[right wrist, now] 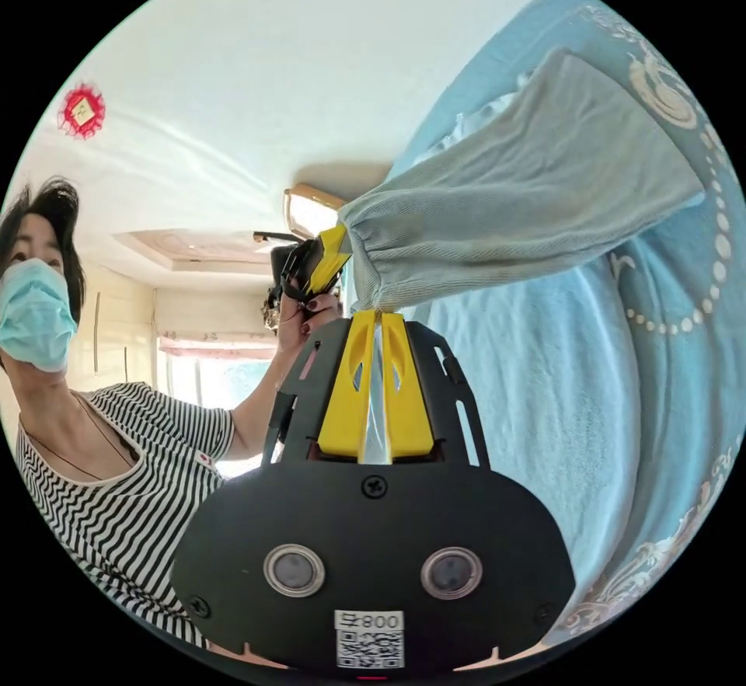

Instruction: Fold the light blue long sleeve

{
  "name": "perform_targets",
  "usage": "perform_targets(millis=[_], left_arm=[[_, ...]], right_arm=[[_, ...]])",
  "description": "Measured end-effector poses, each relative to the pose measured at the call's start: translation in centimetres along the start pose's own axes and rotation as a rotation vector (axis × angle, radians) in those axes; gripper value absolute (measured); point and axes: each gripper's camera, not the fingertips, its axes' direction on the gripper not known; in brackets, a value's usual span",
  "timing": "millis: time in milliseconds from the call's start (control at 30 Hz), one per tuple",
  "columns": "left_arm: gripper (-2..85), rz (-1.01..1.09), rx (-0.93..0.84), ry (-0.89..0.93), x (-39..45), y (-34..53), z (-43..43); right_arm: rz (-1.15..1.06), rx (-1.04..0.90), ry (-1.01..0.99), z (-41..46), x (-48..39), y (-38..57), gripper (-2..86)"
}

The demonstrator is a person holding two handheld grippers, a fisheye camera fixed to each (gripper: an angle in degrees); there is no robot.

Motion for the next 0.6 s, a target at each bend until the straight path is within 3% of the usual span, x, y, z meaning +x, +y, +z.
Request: perform_targets(millis=[300, 600], left_arm=[[2.0, -0.086, 0.053, -0.159, -4.6, 5.3, -15.1], [1.9, -0.226, 0.051, -0.249, -11.2, 9.5, -22.5]], right_arm=[[-0.155, -0.248, -0.064, 11.0, -7.1, -2.6, 1.2], [-0.209, -0.436, -0.057, 19.2, -10.9, -3.7, 1.2]])
